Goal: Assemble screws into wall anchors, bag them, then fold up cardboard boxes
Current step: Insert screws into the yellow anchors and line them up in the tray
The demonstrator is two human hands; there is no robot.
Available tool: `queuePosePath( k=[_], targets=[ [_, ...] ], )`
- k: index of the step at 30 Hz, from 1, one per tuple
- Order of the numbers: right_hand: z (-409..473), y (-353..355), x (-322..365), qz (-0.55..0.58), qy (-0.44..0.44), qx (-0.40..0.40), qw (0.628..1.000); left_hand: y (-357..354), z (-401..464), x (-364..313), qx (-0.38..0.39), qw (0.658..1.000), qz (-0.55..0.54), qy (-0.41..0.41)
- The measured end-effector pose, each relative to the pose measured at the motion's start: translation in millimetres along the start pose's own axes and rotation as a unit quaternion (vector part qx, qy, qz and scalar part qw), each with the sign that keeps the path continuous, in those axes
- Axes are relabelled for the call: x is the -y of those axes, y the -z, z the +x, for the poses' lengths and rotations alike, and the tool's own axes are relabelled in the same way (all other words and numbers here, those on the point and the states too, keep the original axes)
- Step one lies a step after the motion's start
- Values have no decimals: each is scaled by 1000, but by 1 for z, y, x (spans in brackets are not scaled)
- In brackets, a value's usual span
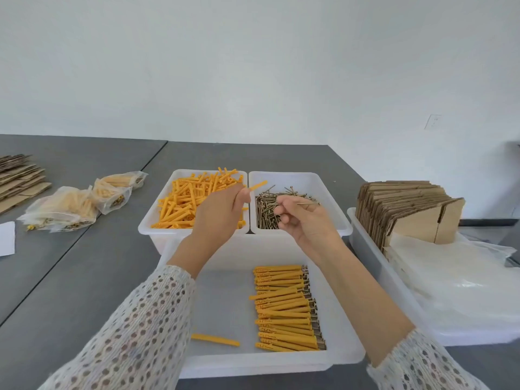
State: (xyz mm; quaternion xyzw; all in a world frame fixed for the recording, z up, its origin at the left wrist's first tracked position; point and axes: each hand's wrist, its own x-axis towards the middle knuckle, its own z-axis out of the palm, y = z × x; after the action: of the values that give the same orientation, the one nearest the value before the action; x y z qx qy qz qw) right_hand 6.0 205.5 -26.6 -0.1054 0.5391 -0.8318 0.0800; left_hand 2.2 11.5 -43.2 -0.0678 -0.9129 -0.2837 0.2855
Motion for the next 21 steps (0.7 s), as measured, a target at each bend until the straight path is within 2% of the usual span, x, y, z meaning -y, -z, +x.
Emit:
queuePosePath(
  k=[4, 9, 14, 18, 21],
  targets=[
    [-28, -9, 8, -14, 34, -7, 999, 29, -28, -35, 24, 992, -125, -4],
    [-66, -19, 16, 0, 75, -62, 995, 60, -76, -69, 37, 976, -216, 2],
    [-108, -27, 26, -20, 125, -46, 991, 79, -114, -89, 44, 958, -279, 54],
    [-130, -34, 32, -97, 152, -6, 984, 84, -125, -102, 36, 958, -272, 88],
    [-137, -42, 30, -157, 135, 18, 978, 83, -128, -109, 47, 939, -325, 101]
  ],
)
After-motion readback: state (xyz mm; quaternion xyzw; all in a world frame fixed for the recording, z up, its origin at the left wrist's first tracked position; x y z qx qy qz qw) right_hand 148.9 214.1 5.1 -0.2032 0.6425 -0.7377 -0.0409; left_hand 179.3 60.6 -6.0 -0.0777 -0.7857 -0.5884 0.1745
